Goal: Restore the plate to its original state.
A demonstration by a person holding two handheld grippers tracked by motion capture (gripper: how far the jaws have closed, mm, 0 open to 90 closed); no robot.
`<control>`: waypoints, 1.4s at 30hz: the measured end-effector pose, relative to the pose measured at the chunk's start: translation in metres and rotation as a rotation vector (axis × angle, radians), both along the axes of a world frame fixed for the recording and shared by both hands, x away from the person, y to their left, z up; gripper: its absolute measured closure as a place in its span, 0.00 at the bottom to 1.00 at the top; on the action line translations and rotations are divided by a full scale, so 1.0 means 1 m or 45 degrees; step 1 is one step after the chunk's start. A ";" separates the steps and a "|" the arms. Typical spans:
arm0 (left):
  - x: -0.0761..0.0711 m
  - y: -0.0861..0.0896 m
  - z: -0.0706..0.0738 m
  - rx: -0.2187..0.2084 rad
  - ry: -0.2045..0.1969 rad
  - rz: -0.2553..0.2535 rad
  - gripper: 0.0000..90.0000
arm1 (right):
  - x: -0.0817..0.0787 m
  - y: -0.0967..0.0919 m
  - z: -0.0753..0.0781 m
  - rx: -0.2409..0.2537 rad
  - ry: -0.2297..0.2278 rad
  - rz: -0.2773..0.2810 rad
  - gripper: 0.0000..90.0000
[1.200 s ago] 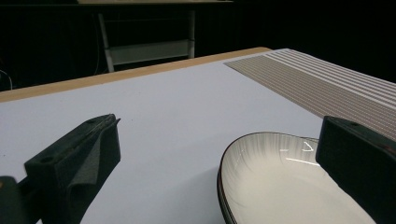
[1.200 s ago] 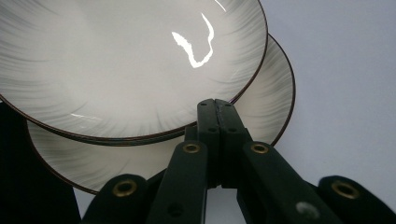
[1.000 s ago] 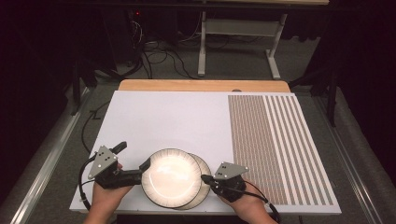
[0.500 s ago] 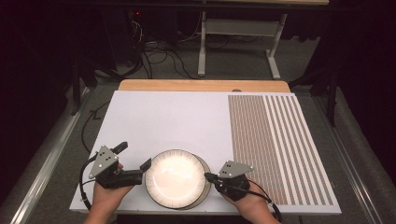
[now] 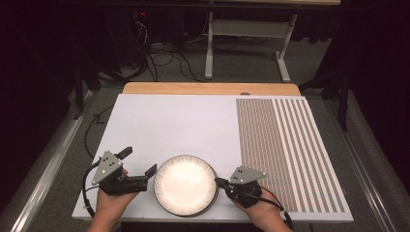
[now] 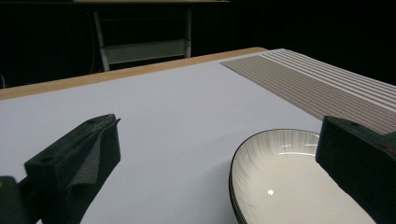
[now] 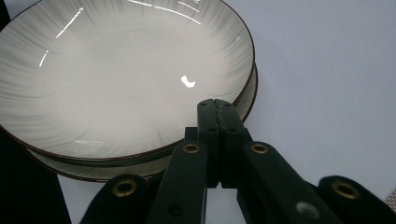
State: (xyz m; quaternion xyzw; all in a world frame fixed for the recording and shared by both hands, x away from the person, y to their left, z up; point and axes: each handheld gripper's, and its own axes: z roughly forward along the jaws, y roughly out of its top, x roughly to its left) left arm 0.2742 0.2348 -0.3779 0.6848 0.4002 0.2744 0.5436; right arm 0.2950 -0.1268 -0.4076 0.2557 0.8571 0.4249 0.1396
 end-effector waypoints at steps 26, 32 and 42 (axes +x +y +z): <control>0.001 0.002 -0.001 -0.014 0.005 0.004 0.01 | 0.003 -0.041 0.022 0.107 -0.064 -0.141 0.84; 0.002 0.004 -0.003 -0.028 0.009 -0.001 0.01 | 0.004 -0.065 0.030 0.213 -0.136 -0.224 0.35; 0.005 0.001 -0.002 -0.021 -0.003 -0.018 0.00 | 0.006 -0.080 0.029 0.296 -0.185 -0.341 0.01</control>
